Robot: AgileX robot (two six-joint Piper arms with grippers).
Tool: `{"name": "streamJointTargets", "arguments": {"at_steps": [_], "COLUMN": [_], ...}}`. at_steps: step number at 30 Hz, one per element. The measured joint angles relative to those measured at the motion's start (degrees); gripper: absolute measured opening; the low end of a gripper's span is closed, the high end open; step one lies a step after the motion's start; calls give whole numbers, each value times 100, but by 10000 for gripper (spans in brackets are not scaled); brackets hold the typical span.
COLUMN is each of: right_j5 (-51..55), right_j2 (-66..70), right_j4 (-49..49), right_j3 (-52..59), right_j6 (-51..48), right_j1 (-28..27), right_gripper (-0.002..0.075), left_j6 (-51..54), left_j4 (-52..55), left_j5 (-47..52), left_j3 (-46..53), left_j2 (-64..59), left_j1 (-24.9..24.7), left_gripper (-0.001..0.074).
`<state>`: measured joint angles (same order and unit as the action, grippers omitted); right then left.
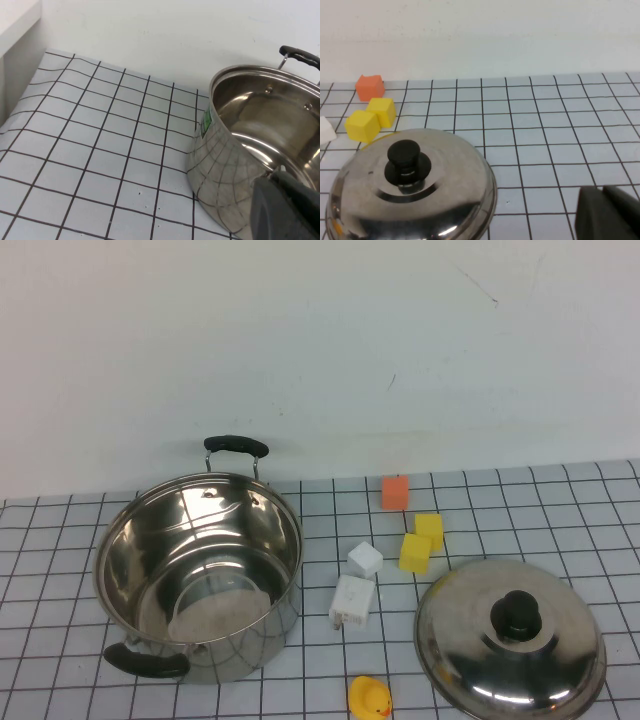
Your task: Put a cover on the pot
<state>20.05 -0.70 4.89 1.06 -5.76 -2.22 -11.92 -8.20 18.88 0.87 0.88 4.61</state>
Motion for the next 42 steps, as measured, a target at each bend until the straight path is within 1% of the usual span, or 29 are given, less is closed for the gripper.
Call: {"name": "streamJointTargets", "arguments": {"at_steps": [19,24,28,33,35,39,42], "right_j5": [0,0,0,14,3,-40,-200], "right_j2": [0,0,0,0,0,0,0], "right_j4": [-9,209,1126,3916,4559,4877,4920], "right_j3": [0,0,0,46,46,46,46], "right_j6": [0,0,21,33,33,-54,-421], "right_j1": [0,0,0,0,0,0,0], "right_gripper": [-2,-2,-2,-2,-2,-2,-2], "left_j6": [19,19,19,19,19,19,19], "left_j4": [0,0,0,0,0,0,0], "left_j5": [0,0,0,0,0,0,0], "left_j3": [0,0,0,0,0,0,0], "left_j2": [0,0,0,0,0,0,0], "left_j1": [0,0,0,0,0,0,0], "left_gripper": [-3,-3,-3,-3,-3,-3,-3]}}
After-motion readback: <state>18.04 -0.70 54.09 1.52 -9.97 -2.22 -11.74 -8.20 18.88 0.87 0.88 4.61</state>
